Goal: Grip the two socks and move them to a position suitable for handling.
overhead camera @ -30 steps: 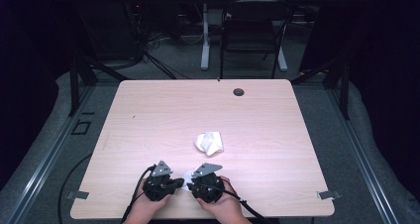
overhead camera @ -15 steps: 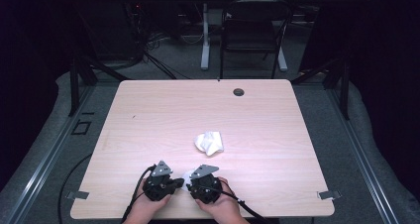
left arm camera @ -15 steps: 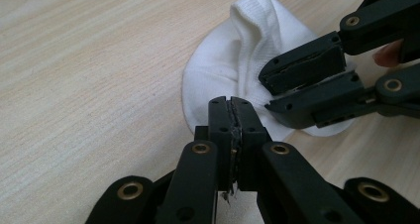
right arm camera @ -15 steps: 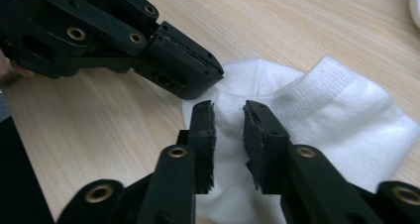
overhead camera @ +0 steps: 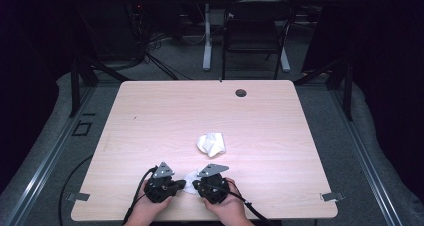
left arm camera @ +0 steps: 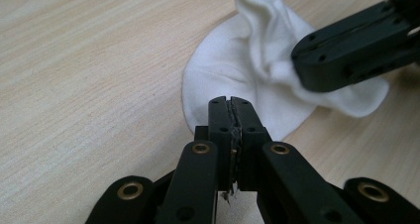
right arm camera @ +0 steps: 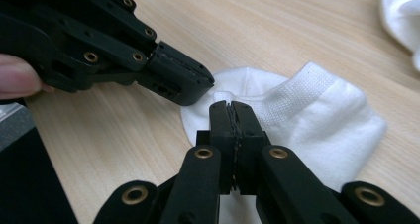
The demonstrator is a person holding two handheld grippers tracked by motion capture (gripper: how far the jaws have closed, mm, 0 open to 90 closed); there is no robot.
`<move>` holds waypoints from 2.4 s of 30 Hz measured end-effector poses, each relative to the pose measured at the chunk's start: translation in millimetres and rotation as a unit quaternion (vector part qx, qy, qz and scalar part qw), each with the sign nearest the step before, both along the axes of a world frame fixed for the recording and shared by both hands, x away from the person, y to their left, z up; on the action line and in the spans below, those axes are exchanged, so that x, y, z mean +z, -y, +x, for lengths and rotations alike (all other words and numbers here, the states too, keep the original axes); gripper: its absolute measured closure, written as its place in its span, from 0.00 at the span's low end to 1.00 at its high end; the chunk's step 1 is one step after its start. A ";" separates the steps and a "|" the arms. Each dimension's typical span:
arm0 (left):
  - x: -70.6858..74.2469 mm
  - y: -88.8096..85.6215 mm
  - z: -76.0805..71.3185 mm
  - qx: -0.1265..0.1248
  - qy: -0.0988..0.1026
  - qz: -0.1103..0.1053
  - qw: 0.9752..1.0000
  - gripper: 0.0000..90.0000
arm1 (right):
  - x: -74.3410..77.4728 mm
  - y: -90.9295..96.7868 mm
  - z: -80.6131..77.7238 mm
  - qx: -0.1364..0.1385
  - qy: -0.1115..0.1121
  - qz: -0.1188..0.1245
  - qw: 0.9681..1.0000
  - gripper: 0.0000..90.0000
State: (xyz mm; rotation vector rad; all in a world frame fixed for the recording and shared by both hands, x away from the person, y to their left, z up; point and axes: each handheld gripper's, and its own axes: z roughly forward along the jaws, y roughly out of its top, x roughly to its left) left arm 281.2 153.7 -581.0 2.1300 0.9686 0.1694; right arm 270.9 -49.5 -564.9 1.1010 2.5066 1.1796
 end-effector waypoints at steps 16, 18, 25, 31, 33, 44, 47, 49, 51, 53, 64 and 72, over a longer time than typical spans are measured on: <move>0.5 0.8 -0.4 0.002 -0.001 0.003 1.000 0.98 | 24.9 58.2 -8.5 -0.038 0.021 0.011 0.999 1.00; 0.7 0.9 -0.6 0.001 0.000 0.004 1.000 0.98 | 21.8 66.1 -9.6 -0.044 0.017 0.002 0.999 1.00; 0.6 1.2 -1.4 0.004 -0.001 0.003 1.000 0.98 | 20.3 87.2 -9.9 -0.066 0.009 -0.003 0.998 0.99; 1.3 0.7 -2.5 0.002 -0.002 0.006 1.000 0.97 | 17.6 103.9 -11.7 -0.086 -0.004 -0.006 0.996 0.95; 1.5 0.7 -2.9 0.003 -0.006 0.004 1.000 0.96 | 18.8 108.1 -13.3 -0.098 -0.003 0.002 0.995 0.93; 7.2 -2.5 -1.1 0.009 0.006 -0.012 1.000 0.95 | 21.9 99.7 -12.8 -0.081 0.020 0.027 0.996 0.93; 6.6 -3.2 1.2 0.007 0.004 -0.012 1.000 0.95 | 16.7 88.8 -8.8 -0.063 0.026 0.003 0.998 0.92; 4.5 -2.3 2.7 0.005 0.005 -0.007 1.000 0.95 | 12.0 85.7 -6.5 -0.059 0.021 -0.008 0.998 0.92; 2.8 -0.7 3.3 0.002 0.001 -0.001 1.000 0.95 | 5.3 85.0 -4.0 -0.061 0.012 -0.016 0.998 0.92; 2.4 -0.2 3.4 -0.002 0.001 0.004 1.000 0.95 | 0.2 87.1 -2.2 -0.066 -0.002 -0.031 0.997 0.92; 1.6 -0.9 1.4 0.001 0.005 0.012 1.000 0.96 | -9.1 97.8 2.4 -0.078 -0.011 -0.050 0.996 0.98; 1.7 -2.4 0.5 0.001 0.006 0.015 1.000 0.97 | -8.6 100.7 2.6 -0.081 -0.004 -0.063 0.995 0.99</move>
